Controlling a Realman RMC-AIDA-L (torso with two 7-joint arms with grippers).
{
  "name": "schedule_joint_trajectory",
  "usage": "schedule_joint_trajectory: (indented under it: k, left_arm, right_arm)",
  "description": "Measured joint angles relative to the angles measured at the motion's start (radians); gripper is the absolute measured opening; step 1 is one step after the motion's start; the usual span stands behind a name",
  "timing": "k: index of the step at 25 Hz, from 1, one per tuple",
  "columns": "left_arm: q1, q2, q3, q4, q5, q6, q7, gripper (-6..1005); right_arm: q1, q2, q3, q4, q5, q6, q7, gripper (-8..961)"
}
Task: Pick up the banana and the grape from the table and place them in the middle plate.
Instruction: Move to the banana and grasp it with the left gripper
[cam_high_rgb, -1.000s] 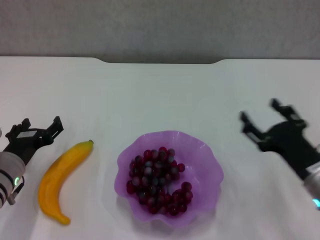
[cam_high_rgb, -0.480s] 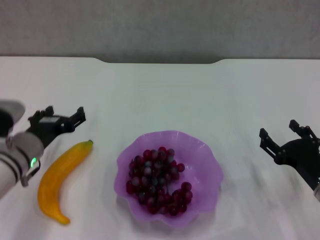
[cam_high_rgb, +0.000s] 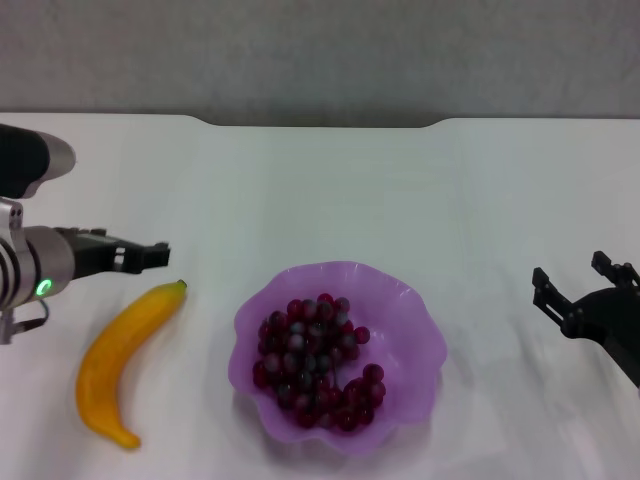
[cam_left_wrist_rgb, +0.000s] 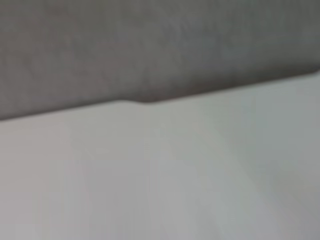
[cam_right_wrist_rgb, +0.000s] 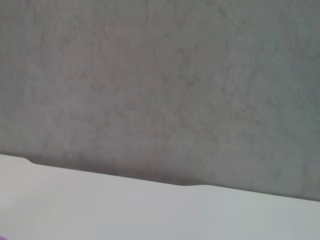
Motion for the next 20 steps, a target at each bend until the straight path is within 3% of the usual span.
schedule_joint_trajectory:
  k: [4,10,20]
  left_arm:
    - [-0.024,-0.002,-0.042,-0.014,0.078,-0.124,0.029,892]
    - [-0.033,-0.006,0.000,0.011,0.222,-0.169,0.077,892]
    - [-0.136,-0.007,0.001,0.167,0.202,-0.273,0.077,891]
  right_arm:
    - [0.004,-0.001,-0.001,-0.007,0.000,0.007,0.000,847]
    - [-0.001,-0.001,0.005,-0.009,0.024,-0.001,0.000,848]
    - [0.006,-0.001,0.003,-0.023,0.026,0.005,-0.002,848]
